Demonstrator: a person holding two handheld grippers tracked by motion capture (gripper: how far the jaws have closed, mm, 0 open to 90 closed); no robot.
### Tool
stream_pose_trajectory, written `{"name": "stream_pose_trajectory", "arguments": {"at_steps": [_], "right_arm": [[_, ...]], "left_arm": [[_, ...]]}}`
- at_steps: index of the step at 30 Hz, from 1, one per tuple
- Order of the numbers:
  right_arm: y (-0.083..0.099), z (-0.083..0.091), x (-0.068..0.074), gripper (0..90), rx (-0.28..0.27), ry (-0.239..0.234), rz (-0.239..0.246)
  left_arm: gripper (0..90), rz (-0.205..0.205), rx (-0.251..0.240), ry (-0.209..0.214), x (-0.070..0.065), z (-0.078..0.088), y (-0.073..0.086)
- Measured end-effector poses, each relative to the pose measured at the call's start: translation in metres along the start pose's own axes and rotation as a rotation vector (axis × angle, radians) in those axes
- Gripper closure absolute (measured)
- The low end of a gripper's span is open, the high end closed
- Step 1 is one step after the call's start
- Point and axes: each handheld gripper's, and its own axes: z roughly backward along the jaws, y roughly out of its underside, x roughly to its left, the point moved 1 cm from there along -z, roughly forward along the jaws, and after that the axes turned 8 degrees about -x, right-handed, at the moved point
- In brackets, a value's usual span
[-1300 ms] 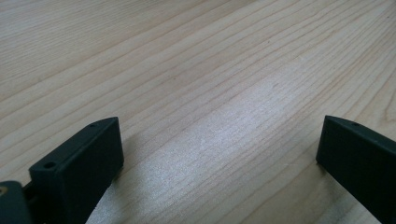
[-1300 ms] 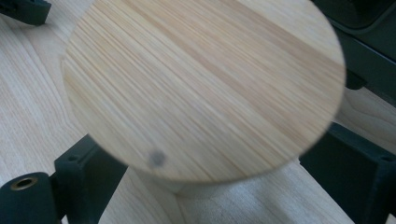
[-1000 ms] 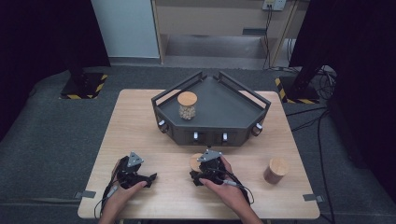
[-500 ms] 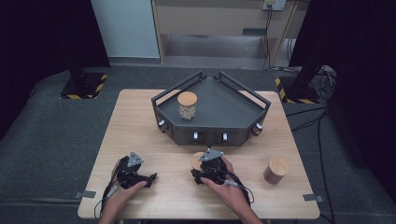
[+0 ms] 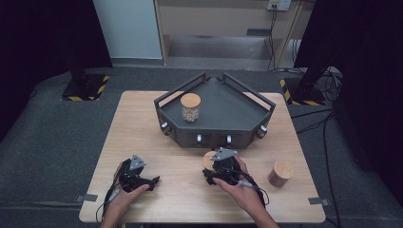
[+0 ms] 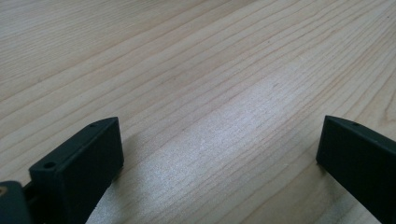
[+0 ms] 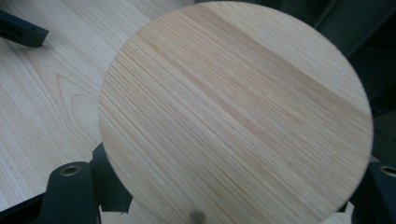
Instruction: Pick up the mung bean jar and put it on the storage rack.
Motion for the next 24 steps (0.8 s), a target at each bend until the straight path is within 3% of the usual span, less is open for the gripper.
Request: {"name": "stream_pose_trajectory", "arguments": {"at_steps": [7,24], "right_arm": [[-0.006,0.009,-0.008,25.4,0.007,-0.006,-0.013],[-0.022,0.023,-0.016,25.4,0.009,0.012,0.007]], "left_arm": [[0.0,0.0,0.001,0.0,0.0,0.0,0.0],[0.0,0.0,0.001,-0.001,0.0,0.0,0.0]]}}
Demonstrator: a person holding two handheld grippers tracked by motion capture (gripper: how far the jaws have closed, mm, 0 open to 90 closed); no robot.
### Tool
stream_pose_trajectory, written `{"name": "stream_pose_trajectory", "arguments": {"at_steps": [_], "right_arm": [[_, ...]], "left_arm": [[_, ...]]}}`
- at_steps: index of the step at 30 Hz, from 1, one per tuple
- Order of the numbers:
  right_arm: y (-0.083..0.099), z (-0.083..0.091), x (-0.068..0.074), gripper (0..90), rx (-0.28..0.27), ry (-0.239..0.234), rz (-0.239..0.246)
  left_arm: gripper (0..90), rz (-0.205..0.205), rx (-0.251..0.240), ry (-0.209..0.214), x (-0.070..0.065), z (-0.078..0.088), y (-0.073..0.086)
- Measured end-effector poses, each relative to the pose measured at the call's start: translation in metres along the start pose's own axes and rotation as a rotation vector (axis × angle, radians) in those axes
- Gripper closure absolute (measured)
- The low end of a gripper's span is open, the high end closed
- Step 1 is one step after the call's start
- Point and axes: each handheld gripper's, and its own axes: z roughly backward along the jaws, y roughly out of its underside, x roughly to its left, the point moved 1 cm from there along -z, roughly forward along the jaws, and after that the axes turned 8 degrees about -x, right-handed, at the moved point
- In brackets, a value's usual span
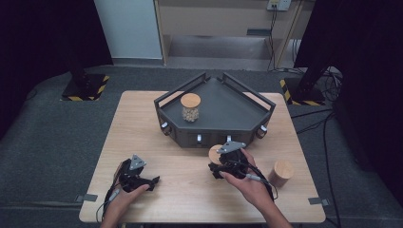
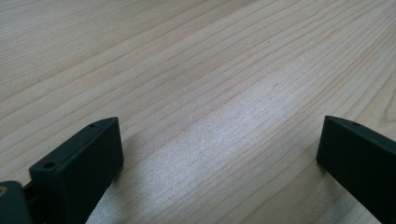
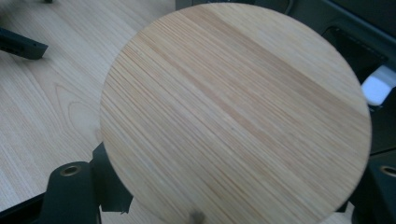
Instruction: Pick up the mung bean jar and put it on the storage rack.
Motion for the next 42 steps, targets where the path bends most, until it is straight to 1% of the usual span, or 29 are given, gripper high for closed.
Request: {"name": "stream_pose_trajectory", "arguments": {"at_steps": [7,20,35,36,37,40,42], "right_arm": [[-0.006,0.007,-0.005,25.4,-0.007,0.014,0.0],[-0.014,0.013,-0.011,25.4,-0.014,0.018,0.004],[-0.028,0.022,-0.02,25.4,-0.019,0.021,-0.004],[-0.029,0.023,-0.024,25.4,-0.023,0.012,-0.019],[-0.03,0.023,-0.025,25.4,-0.025,0.01,-0.02],[-0.032,0.025,-0.024,25.4,-0.021,0.022,-0.012],[-0.034,0.027,-0.027,25.4,-0.022,0.022,-0.013]], "left_arm": [[0.0,0.0,-0.001,0.0,0.0,0.0,0.0],[0.0,0.0,-0.001,0.0,0.0,0.0,0.0],[0.0,0.0,0.0,-0.001,0.0,0.0,0.0],[0.0,0.0,0.0,-0.001,0.0,0.0,0.0],[0.0,0.0,0.0,-0.001,0.0,0.0,0.0],[0.0,0.0,0.0,-0.002,0.0,0.0,0.0],[0.0,0.001,0.0,-0.002,0.0,0.0,0.0]]}}
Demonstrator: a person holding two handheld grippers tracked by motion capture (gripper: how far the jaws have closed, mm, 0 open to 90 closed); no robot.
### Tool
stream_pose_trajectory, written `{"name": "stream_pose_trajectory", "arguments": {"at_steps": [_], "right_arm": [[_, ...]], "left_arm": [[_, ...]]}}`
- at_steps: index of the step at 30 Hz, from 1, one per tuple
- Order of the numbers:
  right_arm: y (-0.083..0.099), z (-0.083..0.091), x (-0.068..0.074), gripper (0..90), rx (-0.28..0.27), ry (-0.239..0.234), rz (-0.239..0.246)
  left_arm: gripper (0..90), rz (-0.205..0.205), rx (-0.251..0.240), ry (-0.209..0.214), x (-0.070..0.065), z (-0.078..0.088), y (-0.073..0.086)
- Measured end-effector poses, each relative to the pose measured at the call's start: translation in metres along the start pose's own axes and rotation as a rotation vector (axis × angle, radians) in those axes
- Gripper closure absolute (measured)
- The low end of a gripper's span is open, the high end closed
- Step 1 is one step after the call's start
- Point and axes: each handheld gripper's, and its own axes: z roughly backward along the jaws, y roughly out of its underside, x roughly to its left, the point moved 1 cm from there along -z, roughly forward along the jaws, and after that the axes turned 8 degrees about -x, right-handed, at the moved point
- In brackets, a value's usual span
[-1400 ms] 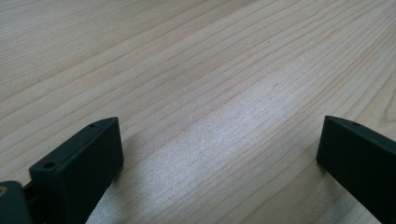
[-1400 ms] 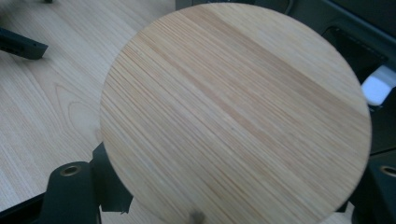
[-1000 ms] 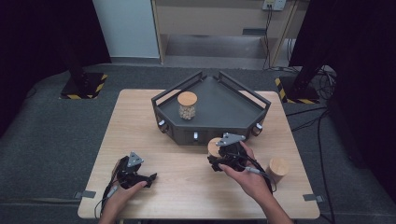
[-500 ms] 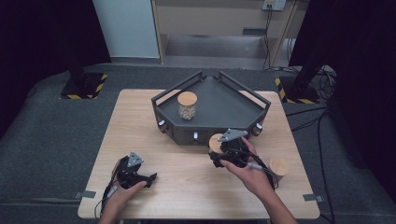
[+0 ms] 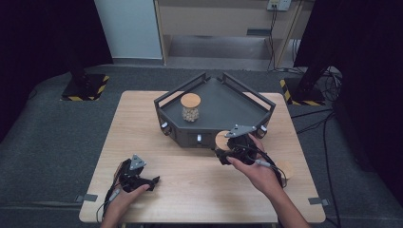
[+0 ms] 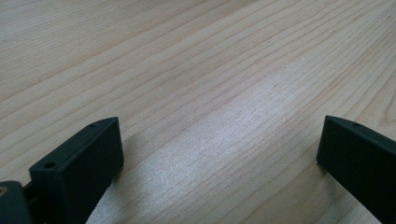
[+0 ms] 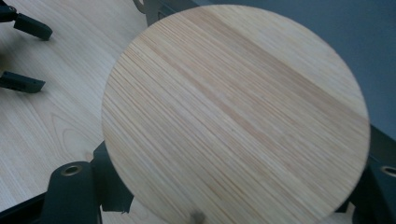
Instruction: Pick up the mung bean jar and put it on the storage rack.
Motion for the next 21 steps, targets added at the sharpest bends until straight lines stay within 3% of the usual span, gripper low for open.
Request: {"name": "stream_pose_trajectory", "arguments": {"at_steps": [21], "right_arm": [[-0.028,0.011,-0.016,25.4,-0.022,0.025,0.021]], "left_arm": [[0.0,0.0,0.0,0.0,0.0,0.0,0.0]]}}
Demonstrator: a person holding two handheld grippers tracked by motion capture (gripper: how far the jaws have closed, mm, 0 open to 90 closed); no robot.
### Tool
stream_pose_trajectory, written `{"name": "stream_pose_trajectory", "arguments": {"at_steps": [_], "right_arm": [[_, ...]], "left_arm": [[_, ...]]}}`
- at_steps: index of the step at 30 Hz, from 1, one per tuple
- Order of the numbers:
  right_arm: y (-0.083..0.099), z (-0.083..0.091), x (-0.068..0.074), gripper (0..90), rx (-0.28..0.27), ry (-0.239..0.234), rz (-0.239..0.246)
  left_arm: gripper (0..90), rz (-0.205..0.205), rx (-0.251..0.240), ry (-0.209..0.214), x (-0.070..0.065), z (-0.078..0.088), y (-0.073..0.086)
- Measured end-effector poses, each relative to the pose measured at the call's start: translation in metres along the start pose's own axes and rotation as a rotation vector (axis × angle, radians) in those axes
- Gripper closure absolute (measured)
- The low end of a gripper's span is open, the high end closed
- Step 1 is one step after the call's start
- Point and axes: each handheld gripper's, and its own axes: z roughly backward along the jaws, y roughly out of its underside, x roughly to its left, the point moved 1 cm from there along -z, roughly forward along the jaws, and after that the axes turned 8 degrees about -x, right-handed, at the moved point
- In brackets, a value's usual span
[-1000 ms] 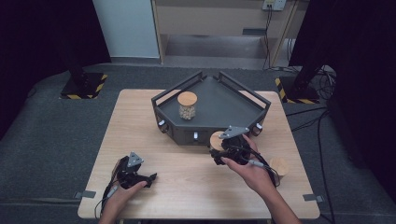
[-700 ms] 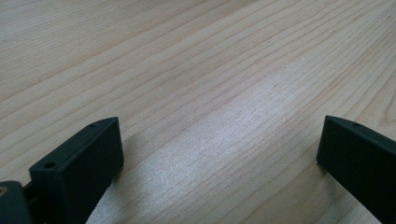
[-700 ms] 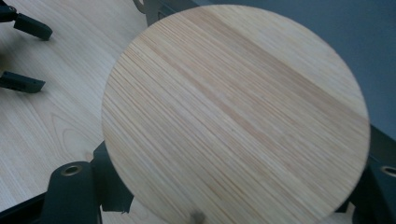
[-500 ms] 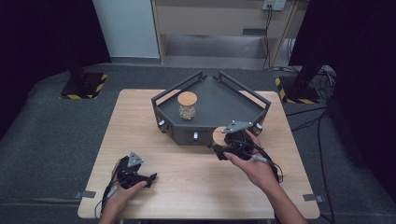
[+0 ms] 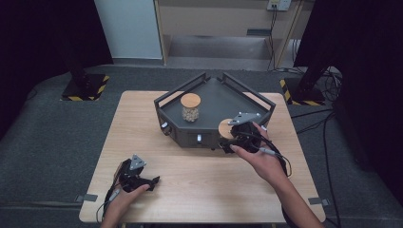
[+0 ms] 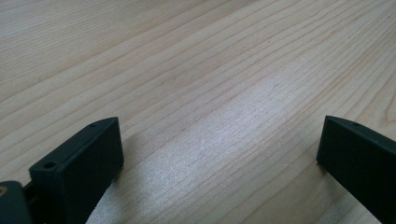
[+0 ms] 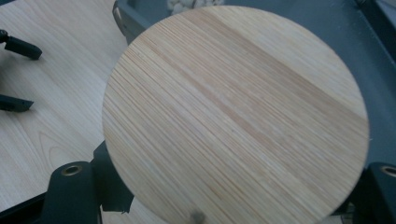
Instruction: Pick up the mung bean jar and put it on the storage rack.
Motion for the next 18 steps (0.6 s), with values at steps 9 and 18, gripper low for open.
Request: {"name": "stream_pose_trajectory", "arguments": {"at_steps": [9,18], "right_arm": [[-0.014,0.004,-0.008,25.4,-0.025,0.013,-0.009],[-0.025,0.0,-0.015,25.4,-0.029,0.02,-0.013]], "left_arm": [[0.0,0.0,0.0,0.0,0.0,0.0,0.0],[0.0,0.0,0.0,0.0,0.0,0.0,0.0]]}}
